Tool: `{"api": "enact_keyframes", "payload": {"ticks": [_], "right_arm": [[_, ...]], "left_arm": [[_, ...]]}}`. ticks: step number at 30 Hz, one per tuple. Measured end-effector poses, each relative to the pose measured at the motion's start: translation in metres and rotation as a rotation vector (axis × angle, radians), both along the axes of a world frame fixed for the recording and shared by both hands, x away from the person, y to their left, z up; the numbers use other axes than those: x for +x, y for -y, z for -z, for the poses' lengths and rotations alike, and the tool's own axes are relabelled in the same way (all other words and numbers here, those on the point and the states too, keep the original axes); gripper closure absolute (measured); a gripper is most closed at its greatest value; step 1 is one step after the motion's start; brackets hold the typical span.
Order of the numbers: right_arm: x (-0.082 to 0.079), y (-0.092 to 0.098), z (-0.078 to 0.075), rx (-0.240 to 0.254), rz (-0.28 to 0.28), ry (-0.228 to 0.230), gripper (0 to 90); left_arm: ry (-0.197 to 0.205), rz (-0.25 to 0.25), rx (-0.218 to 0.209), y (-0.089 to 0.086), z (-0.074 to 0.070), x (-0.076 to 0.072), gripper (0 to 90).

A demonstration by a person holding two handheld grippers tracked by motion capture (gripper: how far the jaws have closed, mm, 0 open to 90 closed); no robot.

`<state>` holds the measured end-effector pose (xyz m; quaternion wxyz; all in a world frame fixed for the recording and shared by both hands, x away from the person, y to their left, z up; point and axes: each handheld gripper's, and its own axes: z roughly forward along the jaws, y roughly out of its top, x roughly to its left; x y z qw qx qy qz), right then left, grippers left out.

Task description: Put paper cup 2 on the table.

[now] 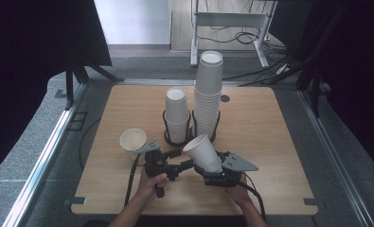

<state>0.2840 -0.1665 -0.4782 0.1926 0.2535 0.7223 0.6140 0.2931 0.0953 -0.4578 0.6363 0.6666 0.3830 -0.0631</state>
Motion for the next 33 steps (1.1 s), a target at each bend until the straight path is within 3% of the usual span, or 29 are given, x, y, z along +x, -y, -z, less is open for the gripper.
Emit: {"api": "enact_keyframes", "payload": {"ticks": [10, 12, 13, 22, 26, 33], "right_arm": [[-0.005, -0.009, 0.004, -0.008, 0.007, 0.014, 20.8], [-0.005, -0.011, 0.005, -0.011, 0.006, 0.016, 20.9], [-0.007, -0.016, 0.006, -0.024, 0.001, 0.026, 20.9], [-0.007, -0.023, 0.009, -0.032, 0.001, 0.022, 21.0], [-0.006, -0.023, 0.011, -0.038, 0.005, 0.017, 20.7], [-0.007, -0.025, 0.012, -0.052, -0.003, 0.016, 18.9]], "left_arm": [[0.006, 0.017, -0.007, 0.013, -0.004, 0.008, 4.1], [-0.012, 0.010, -0.006, 0.016, -0.004, 0.012, 4.4], [-0.027, 0.018, -0.027, 0.019, -0.003, 0.015, 3.8], [-0.049, 0.017, -0.067, 0.023, 0.001, 0.025, 5.6], [-0.029, 0.014, -0.062, 0.024, 0.002, 0.024, 7.2], [0.057, 0.008, -0.017, 0.023, 0.000, 0.018, 9.3]]}}
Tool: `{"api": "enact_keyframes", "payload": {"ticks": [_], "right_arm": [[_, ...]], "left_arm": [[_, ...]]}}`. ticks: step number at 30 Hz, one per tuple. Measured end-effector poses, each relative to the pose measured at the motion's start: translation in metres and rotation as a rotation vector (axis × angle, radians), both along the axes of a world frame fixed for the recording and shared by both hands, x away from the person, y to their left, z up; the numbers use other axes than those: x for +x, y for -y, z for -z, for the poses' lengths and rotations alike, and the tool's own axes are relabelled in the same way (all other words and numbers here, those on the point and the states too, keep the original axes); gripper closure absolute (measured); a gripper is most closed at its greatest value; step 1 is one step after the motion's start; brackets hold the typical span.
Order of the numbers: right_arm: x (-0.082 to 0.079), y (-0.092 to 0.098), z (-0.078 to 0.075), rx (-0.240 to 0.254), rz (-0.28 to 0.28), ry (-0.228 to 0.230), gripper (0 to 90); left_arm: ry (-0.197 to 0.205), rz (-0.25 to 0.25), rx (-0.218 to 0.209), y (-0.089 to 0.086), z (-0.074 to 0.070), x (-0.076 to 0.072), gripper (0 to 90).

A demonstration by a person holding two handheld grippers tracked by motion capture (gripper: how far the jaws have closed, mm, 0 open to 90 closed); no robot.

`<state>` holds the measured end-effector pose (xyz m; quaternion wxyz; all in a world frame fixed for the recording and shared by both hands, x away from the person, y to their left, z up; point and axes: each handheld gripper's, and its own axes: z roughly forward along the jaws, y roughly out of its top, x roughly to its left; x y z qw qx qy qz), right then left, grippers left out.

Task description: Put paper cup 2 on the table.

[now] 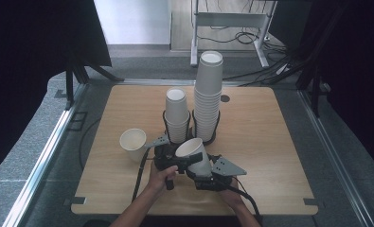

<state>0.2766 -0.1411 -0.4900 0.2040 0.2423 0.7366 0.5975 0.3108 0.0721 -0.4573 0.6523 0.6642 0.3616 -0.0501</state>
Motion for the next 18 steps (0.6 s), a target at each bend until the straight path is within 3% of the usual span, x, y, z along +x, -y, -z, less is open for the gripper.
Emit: {"api": "enact_keyframes", "payload": {"ticks": [7, 14, 18], "right_arm": [[0.002, -0.001, 0.004, -0.049, 0.004, -0.035, 13.0], [0.005, 0.000, 0.008, -0.111, 0.020, -0.074, 12.4], [0.005, 0.001, 0.009, -0.122, 0.027, -0.083, 12.4]], "left_arm": [[0.060, -0.054, 0.008, -0.010, -0.009, -0.005, 10.2], [0.119, -0.136, 0.053, -0.026, -0.017, -0.011, 10.4], [0.137, -0.160, 0.076, -0.029, -0.018, -0.014, 10.4]]}}
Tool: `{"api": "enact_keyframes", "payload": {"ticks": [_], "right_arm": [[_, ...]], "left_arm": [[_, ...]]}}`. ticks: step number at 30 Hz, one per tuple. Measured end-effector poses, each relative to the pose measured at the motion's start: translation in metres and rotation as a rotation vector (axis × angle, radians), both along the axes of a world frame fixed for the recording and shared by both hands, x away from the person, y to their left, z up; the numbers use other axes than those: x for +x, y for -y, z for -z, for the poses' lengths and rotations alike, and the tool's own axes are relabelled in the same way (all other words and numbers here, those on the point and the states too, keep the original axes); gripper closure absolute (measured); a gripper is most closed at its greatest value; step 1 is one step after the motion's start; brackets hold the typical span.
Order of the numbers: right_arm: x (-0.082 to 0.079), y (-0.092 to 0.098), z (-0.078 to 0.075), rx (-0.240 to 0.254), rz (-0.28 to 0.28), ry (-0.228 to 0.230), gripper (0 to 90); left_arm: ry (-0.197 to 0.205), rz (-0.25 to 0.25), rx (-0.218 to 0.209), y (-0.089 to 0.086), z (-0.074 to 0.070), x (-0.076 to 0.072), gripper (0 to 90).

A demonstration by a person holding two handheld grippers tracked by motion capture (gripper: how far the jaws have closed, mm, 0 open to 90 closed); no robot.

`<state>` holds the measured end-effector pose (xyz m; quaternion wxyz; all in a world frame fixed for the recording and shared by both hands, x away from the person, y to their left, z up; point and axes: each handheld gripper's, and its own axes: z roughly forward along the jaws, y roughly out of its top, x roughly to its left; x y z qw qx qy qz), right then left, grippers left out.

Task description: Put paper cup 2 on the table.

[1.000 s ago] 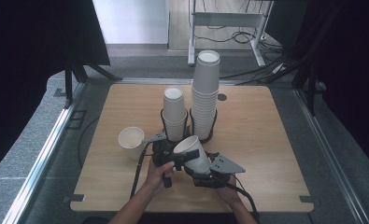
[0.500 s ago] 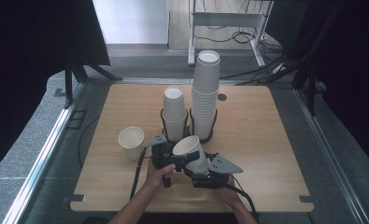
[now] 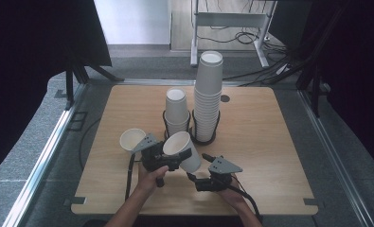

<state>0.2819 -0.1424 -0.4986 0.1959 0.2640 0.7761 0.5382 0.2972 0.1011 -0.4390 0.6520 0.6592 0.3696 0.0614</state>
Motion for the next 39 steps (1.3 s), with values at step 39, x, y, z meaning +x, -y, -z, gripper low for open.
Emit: {"api": "enact_keyframes", "payload": {"ticks": [39], "right_arm": [[0.001, 0.009, 0.004, -0.023, 0.022, -0.022, 13.4]], "left_arm": [[0.103, -0.266, 0.377, -0.010, 0.021, -0.008, 10.4]]}}
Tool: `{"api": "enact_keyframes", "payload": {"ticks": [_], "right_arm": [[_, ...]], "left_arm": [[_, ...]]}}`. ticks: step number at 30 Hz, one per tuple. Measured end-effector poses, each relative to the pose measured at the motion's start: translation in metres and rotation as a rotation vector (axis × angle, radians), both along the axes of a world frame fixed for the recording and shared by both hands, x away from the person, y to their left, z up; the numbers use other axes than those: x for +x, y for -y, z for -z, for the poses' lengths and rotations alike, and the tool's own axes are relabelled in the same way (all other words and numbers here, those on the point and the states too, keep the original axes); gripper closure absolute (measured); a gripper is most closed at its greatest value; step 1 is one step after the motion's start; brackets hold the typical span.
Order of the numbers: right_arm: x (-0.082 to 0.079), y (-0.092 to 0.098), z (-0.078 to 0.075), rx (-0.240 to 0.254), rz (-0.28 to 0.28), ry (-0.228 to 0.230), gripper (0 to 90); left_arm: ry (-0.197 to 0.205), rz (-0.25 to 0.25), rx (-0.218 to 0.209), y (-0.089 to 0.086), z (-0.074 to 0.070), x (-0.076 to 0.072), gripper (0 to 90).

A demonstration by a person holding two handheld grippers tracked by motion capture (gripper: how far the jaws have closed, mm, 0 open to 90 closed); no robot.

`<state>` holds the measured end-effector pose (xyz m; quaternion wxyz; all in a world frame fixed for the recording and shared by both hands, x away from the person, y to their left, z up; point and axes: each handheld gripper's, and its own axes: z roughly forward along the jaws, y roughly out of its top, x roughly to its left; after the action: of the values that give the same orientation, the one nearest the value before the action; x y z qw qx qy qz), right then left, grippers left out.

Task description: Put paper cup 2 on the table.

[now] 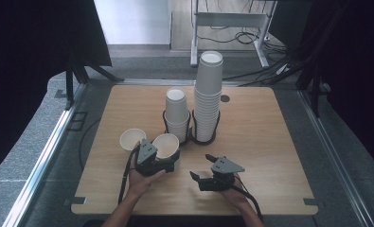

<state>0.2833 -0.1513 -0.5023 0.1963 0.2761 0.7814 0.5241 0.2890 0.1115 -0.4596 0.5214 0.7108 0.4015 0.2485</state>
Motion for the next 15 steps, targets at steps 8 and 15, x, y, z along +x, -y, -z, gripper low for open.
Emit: {"api": "enact_keyframes", "payload": {"ticks": [8, 15], "right_arm": [[-0.0002, 0.0000, 0.0008, -0.005, -0.003, -0.003, 13.8], [0.0005, -0.0006, 0.0023, -0.004, -0.001, -0.008, 13.9]], "left_arm": [[0.002, -0.048, 0.061, 0.0000, 0.0059, 0.0033, 10.3], [0.011, -0.080, 0.083, 0.0015, 0.0078, 0.0078, 10.2]]}}
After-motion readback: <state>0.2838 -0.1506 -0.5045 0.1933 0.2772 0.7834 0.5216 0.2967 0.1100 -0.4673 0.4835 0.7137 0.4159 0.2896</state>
